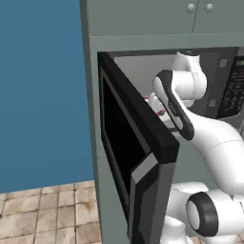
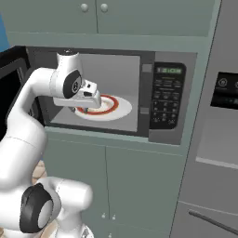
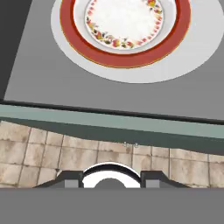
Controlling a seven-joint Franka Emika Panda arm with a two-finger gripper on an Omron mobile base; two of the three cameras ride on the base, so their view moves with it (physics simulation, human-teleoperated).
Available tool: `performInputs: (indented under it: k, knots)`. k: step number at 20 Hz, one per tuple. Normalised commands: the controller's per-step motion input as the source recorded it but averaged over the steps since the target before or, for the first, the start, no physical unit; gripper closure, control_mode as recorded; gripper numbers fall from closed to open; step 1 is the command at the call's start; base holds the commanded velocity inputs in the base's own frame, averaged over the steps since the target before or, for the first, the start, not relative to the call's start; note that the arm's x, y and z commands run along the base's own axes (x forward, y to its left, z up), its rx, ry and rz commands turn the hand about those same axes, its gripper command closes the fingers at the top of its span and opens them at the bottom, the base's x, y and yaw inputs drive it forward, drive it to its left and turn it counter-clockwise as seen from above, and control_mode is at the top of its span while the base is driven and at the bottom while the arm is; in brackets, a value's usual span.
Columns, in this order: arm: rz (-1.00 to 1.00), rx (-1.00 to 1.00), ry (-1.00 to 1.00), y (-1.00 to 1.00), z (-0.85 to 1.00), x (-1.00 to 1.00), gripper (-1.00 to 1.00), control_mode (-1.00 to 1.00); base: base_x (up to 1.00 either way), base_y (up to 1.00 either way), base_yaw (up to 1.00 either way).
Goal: Pick the carrot from the counter and place it in the microwave.
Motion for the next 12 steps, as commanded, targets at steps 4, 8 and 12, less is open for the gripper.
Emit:
performInputs:
  k: [4,8,12]
  knots:
    - [0.00,0.00,0.00,0.00,0.00,-0.02,-1.00,1.00,-0.68,-0.26,0.00]
    - [0.00,0.00,0.00,0.00,0.00,0.00,-1.00,1.00,-1.00,-0.50,-0.01]
    - [0.00,0.00,0.00,0.00,0.00,0.00,-1.00,1.00,-0.59,-0.47,-0.32]
